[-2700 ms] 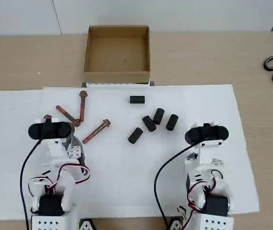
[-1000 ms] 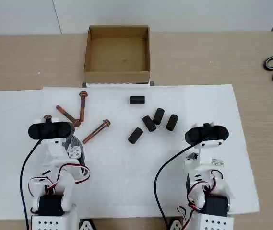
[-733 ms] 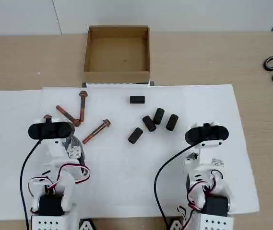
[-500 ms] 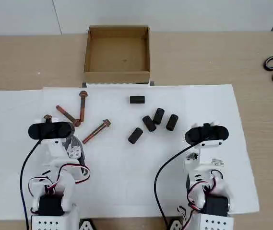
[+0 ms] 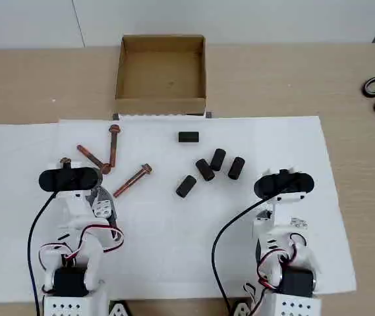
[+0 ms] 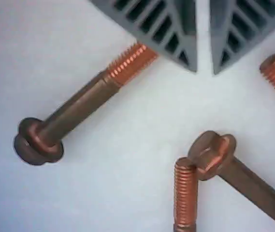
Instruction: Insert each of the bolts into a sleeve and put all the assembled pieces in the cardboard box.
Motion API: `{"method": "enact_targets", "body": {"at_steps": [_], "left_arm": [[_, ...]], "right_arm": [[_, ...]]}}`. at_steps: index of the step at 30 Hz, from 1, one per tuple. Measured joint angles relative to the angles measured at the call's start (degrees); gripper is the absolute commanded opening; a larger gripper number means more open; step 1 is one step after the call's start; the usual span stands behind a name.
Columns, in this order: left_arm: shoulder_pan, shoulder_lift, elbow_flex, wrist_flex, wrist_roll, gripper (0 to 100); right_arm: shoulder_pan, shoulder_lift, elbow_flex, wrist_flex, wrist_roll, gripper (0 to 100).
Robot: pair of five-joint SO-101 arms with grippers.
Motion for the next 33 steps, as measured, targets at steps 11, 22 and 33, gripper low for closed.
{"method": "enact_targets", "body": {"at_steps": [11,22,33], "left_arm": [[0.0,0.0,0.0,0.0,0.0,1],[-2.2,0.0,-5.63,1.85,-4.4,1],[0.18,0.0,-20.75,12.84,-15.56,1]], "right_arm": [[0.0,0.0,0.0,0.0,0.0,0.3],[0.0,0.0,0.0,0.0,0.0,0.3],[0.0,0.0,0.0,0.0,0.0,0.3]]}}
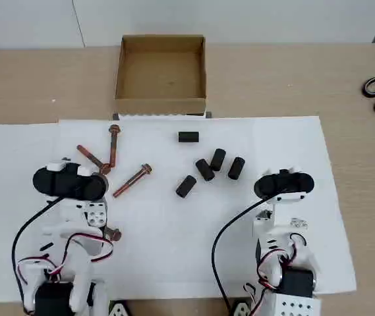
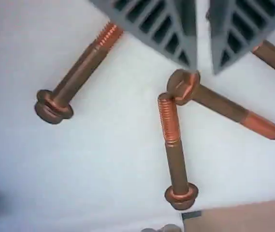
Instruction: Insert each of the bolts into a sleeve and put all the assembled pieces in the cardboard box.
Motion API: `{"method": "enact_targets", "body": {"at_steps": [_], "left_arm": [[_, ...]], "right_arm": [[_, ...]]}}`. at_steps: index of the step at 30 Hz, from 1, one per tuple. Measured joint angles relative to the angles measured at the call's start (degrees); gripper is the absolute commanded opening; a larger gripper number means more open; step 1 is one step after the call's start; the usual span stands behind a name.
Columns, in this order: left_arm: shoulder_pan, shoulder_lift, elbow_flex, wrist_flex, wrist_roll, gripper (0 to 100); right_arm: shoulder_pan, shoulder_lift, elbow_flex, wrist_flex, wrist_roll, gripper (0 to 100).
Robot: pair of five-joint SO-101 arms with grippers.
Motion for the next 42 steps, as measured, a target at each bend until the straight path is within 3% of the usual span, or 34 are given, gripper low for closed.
{"method": "enact_targets", "body": {"at_steps": [6,11,18,25,31,42], "left_arm": [[-5.45,0.88,-4.57,2.02,0.0,1],[-11.6,9.85,-10.55,2.02,0.0,1],[-12.4,26.9,-24.35,2.02,0.0,1],[-12.4,39.56,-26.37,2.02,0.0,1],[-11.6,44.66,-26.37,2.02,0.09,1],[-2.11,49.76,-25.49,2.02,-0.44,2]], "right_arm": [[0.0,0.0,0.0,0.0,0.0,0.3],[0.26,0.0,-2.11,-0.09,-3.6,0.4],[-6.24,-0.09,-14.68,4.57,-5.27,0.4],[-6.86,2.55,-20.31,5.19,-5.19,0.4],[-7.21,23.47,-35.25,7.47,-5.27,0.4],[-13.27,77.89,-79.38,26.64,-11.16,0.4]]}}
